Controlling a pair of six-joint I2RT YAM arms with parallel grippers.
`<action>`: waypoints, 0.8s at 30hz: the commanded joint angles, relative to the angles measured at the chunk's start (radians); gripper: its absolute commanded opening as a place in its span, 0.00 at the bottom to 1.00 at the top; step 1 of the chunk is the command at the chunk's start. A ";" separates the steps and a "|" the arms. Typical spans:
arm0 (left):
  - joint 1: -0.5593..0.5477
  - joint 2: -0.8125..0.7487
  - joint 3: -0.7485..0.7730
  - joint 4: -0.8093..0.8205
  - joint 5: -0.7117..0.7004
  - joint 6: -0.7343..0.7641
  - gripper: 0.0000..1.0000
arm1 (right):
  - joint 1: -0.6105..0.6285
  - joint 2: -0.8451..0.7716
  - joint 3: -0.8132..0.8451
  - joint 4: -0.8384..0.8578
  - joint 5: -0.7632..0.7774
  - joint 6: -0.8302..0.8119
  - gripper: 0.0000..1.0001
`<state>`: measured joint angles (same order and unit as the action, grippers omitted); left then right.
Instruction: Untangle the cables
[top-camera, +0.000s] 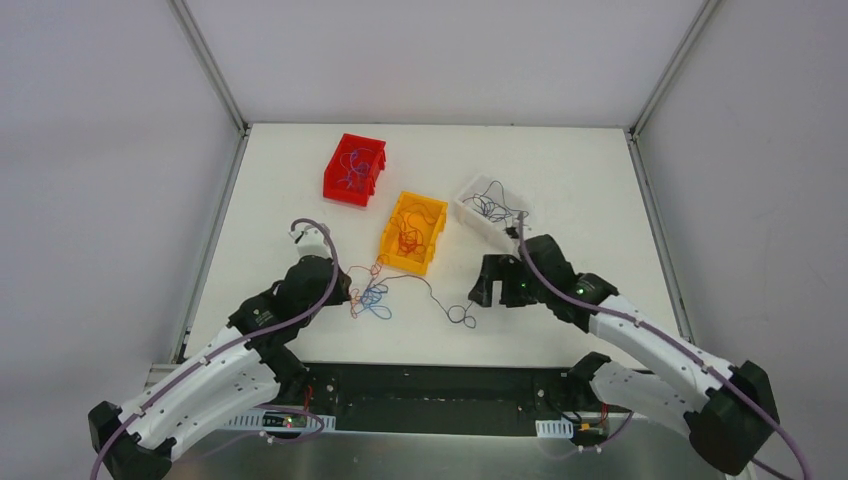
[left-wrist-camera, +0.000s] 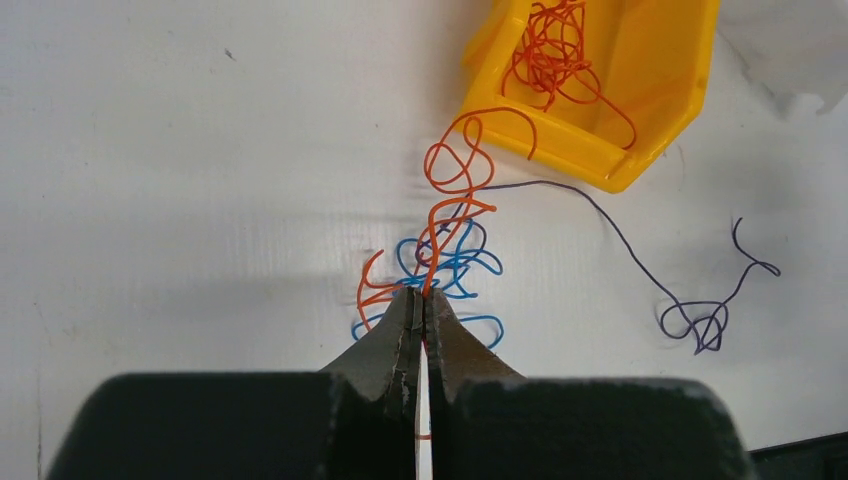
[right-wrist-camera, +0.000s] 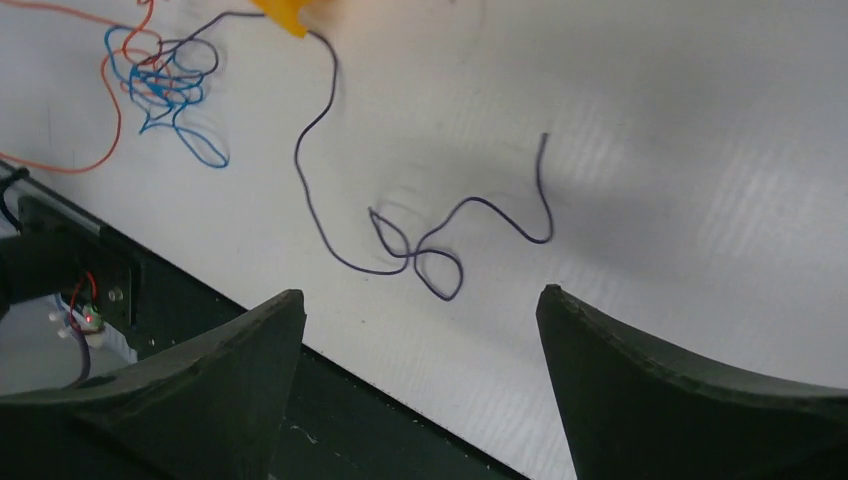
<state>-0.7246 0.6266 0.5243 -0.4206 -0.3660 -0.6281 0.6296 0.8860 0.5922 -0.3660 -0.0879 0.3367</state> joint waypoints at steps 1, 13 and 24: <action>0.006 -0.054 -0.001 0.043 -0.007 0.041 0.00 | 0.122 0.153 0.105 0.138 -0.014 -0.123 0.89; 0.007 -0.141 -0.036 0.032 -0.017 0.026 0.00 | 0.337 0.603 0.375 0.137 0.107 -0.248 0.85; 0.007 -0.165 -0.043 0.032 -0.003 0.032 0.00 | 0.412 0.786 0.418 0.162 0.164 -0.200 0.79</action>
<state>-0.7246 0.4763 0.4816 -0.4053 -0.3672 -0.6098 1.0122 1.6299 0.9623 -0.2203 0.0200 0.1215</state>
